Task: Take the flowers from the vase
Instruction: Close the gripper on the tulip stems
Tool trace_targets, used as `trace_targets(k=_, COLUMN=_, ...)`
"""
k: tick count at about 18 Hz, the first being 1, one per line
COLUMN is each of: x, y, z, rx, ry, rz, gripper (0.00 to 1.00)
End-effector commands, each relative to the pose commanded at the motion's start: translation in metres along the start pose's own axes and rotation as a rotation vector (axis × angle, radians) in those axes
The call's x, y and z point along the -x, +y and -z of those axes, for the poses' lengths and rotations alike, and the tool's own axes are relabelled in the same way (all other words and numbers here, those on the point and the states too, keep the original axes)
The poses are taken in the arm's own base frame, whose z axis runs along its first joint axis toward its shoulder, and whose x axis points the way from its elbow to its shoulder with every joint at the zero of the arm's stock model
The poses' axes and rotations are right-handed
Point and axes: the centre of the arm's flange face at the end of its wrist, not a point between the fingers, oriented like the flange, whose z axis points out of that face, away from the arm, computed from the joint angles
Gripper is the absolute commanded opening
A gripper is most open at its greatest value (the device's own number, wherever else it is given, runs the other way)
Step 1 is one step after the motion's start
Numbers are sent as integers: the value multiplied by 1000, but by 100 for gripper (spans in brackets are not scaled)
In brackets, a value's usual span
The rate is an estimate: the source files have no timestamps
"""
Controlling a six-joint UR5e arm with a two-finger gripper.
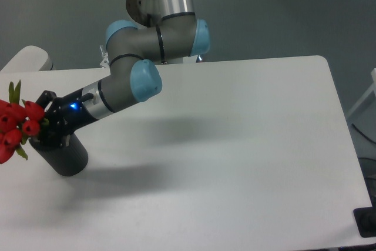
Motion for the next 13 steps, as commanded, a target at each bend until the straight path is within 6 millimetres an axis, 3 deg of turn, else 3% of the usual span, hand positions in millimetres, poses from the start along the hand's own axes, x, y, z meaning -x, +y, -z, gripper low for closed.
trace_targets(k=13, x=7, y=-32, z=27, rx=-114, ry=2, rz=70, gripper=11)
